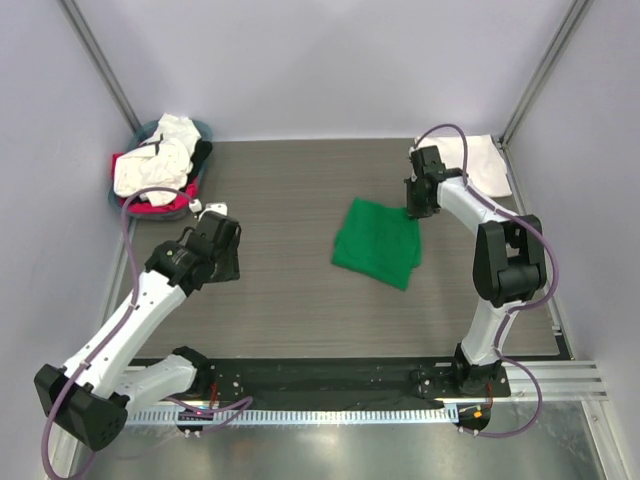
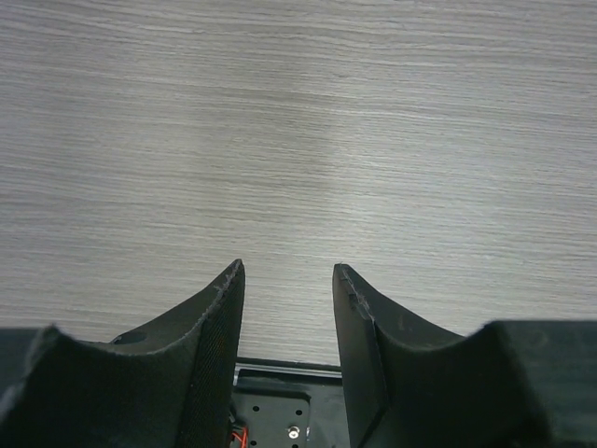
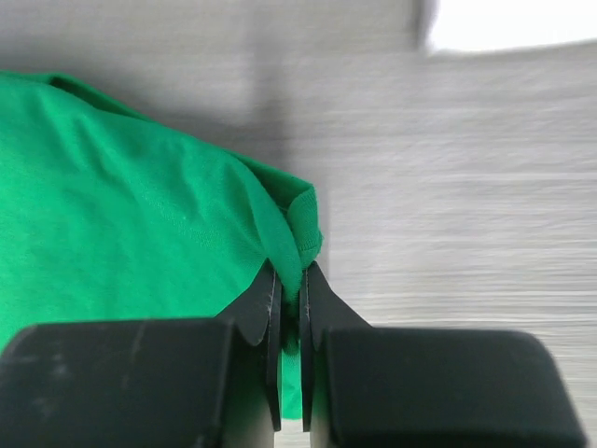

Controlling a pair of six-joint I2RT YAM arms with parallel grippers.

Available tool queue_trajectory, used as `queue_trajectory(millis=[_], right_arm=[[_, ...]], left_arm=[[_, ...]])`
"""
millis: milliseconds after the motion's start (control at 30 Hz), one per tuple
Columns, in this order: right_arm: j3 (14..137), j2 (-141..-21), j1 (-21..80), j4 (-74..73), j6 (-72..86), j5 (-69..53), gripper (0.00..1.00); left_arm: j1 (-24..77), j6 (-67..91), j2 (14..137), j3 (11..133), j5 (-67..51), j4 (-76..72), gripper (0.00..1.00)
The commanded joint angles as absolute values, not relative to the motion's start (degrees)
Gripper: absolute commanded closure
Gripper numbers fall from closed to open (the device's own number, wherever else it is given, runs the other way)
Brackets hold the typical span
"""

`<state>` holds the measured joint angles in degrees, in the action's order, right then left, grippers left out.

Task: Fold and stack the t-shirts
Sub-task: Neatly place the folded tshirt to the corner

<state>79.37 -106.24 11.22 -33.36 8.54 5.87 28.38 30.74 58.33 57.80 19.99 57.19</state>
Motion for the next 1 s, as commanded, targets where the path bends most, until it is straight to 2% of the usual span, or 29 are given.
queue_trajectory(millis=[0,133,433,967], right_arm=[[86.12,-105.29,10.2,-33.75,3.87,13.81,0.99],[93.93,-106.7,5.72,-33.49,2.91,7.91,0.99],[102.9,-109.07,4.75,-28.57,-9.57,11.51,0.99],[114.17,-112.41,2.2,-27.51,-14.41,11.34,0.99]], left_arm=[[28.12,30.06,58.71,57.48,21.62,54.93,0.56],[28.21,29.97,57.4,57.22,21.27,54.58,0.57],[28.13,31.02,54.23,56.34,23.03,54.32,0.57],[28.21,31.55,54.49,56.34,23.91,54.49,0.59]])
